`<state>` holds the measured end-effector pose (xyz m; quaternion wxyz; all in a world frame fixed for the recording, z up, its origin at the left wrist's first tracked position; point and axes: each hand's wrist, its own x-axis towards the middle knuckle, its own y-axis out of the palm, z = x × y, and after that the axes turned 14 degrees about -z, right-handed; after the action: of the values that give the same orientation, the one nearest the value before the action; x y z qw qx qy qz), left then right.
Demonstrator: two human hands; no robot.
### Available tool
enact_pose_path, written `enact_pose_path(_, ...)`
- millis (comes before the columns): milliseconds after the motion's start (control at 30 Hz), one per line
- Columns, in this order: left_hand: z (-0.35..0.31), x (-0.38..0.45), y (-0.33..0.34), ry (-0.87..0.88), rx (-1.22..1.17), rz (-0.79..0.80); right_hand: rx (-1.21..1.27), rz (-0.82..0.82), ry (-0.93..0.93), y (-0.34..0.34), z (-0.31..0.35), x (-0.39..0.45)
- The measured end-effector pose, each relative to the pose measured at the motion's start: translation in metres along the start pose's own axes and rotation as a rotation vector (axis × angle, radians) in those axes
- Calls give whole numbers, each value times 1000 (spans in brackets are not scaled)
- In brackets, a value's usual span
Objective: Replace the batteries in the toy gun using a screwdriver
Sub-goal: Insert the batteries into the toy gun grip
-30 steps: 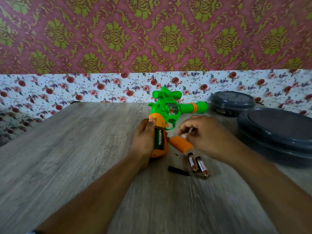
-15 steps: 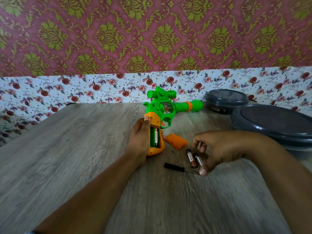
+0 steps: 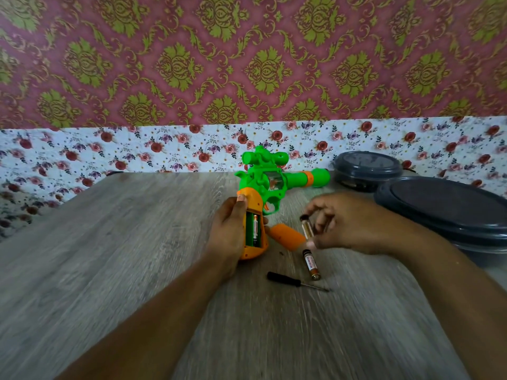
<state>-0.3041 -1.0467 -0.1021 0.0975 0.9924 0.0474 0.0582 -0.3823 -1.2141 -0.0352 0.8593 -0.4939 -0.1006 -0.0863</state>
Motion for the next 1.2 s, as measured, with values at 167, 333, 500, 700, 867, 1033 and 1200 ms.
enact_pose_path(167, 1, 2, 1, -4, 5, -11, 497, -2, 60, 7, 9, -2)
enact_pose_path(333, 2, 2, 1, 10, 8, -18, 633, -95, 57, 25, 18, 0)
enact_pose_path(500, 0, -1, 0, 30, 11, -29, 751, -245, 92, 46, 20, 0)
enact_pose_path(700, -3, -2, 1, 53, 101, -32, 532, -548, -117, 75, 30, -2)
enact_pose_path(867, -3, -1, -3, -5, 75, -17, 385, -554, -306, 84, 34, -5)
enact_pose_path(1033, -5, -2, -2, -26, 39, -8, 379, -512, -361, 83, 31, -6)
enact_pose_path(1200, -5, 0, -3, -68, 22, -13, 358, -448, -368, 84, 26, -5)
